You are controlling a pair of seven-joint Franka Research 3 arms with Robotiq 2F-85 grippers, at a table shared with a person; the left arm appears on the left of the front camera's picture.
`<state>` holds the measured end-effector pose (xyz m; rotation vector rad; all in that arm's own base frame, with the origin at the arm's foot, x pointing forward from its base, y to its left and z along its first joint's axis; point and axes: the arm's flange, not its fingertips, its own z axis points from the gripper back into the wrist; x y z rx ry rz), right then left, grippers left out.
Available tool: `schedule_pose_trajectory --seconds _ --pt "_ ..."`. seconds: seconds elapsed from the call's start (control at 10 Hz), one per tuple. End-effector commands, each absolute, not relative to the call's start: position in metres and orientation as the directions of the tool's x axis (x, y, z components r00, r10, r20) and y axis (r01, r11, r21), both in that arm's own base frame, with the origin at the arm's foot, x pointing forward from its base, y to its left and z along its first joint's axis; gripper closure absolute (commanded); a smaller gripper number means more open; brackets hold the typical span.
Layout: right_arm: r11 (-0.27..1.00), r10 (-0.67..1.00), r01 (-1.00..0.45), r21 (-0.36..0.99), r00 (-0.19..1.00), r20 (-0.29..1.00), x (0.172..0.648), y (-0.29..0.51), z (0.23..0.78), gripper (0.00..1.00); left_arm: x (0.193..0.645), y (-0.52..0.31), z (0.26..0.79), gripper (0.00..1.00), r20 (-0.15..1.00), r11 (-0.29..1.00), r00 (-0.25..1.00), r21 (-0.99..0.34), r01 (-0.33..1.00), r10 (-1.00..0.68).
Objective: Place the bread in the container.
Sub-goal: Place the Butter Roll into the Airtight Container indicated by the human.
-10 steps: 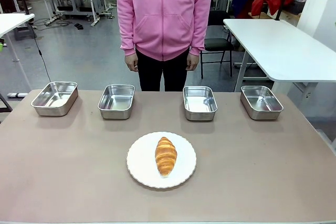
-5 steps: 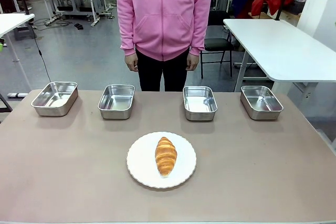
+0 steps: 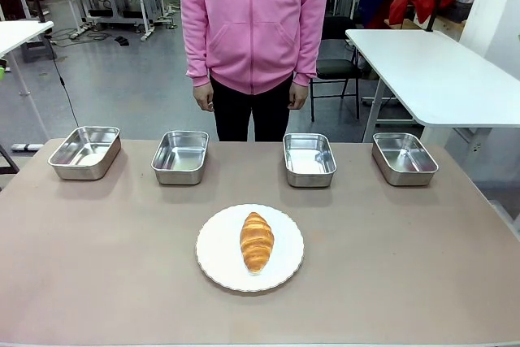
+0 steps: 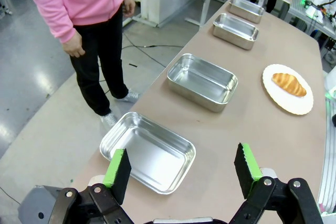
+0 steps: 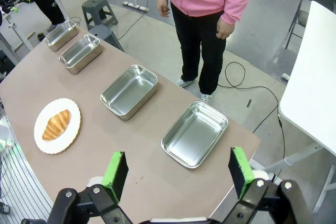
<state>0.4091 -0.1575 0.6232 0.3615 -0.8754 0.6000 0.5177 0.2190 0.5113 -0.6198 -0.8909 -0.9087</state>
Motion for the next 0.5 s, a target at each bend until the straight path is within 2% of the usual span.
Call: schedule_pose_trajectory --seconds 0.0,0.4 --pt "0.77 0.34 -0.637 0.044 0.469 0.815 0.4112 -0.1576 0.6243 0.0 0.5159 0.2181 0.5121 0.0 0.861 0.481 0.303 -0.079 0.873 -0.409" --pt "0.77 0.34 -0.637 0.044 0.469 0.815 0.4112 -0.1576 0.6243 0.0 0.5159 0.2181 0.5121 0.0 0.861 0.481 0.303 -0.079 0.873 -0.409"
